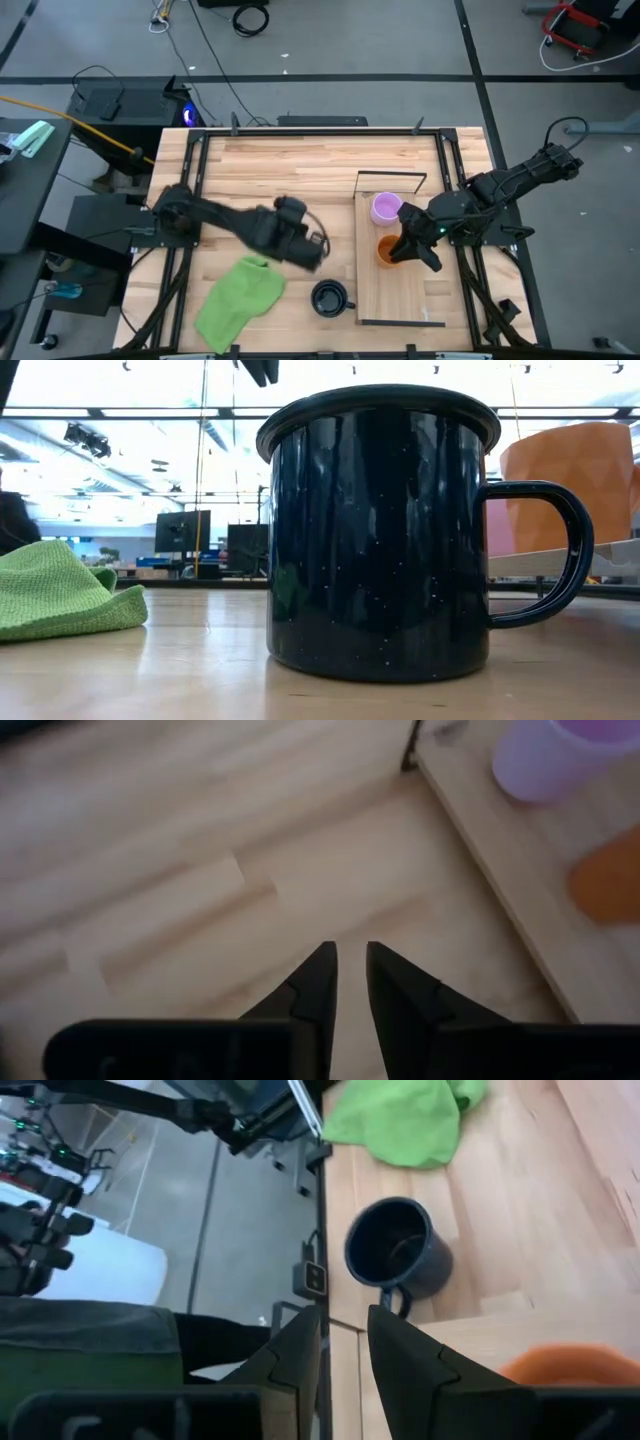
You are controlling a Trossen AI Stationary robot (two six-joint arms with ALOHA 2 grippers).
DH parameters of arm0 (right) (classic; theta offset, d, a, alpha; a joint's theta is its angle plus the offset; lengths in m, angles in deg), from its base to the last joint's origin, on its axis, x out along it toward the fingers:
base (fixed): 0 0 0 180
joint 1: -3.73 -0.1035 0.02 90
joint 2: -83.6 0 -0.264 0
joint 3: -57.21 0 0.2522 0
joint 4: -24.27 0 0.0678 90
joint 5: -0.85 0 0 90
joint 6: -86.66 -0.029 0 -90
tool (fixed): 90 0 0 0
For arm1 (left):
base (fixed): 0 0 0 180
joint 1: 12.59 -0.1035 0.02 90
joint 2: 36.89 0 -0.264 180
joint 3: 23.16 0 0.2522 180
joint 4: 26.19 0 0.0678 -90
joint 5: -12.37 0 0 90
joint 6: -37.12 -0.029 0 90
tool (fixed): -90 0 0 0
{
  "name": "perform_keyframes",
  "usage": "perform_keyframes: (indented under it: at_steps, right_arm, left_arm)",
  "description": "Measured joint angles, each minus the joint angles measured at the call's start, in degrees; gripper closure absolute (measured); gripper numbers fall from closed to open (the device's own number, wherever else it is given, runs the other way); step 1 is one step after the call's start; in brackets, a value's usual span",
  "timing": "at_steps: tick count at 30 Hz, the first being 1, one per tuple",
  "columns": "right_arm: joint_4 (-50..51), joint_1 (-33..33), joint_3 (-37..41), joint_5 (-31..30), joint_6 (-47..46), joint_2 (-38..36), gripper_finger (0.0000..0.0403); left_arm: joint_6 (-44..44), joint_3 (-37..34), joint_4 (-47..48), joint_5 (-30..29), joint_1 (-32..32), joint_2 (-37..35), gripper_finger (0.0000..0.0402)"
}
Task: Stack small to large cups/mugs on shelf
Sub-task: Put the black mug on the shelf
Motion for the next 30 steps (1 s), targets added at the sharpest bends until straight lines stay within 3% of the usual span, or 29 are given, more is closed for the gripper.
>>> perform_keyframes:
  at_steps: [11, 23, 30]
  right_arm:
    - [-0.81, 0.00, 0.00, -0.86, 0.50, 0.00, 0.0306]
    - [-3.56, 5.44, 0.00, -1.97, 1.10, 0.00, 0.0306]
    - [-3.94, 12.20, 0.00, -1.14, 3.23, 0.47, 0.0306]
  left_arm:
    - [-25.26, -0.02, 0.04, 0.73, -18.10, -3.50, 0.0352]
    - [-49.77, -2.04, -4.30, 20.00, -43.19, -3.93, 0.0395]
    - [-53.19, -16.32, -11.65, 27.72, -48.68, -4.05, 0.0377]
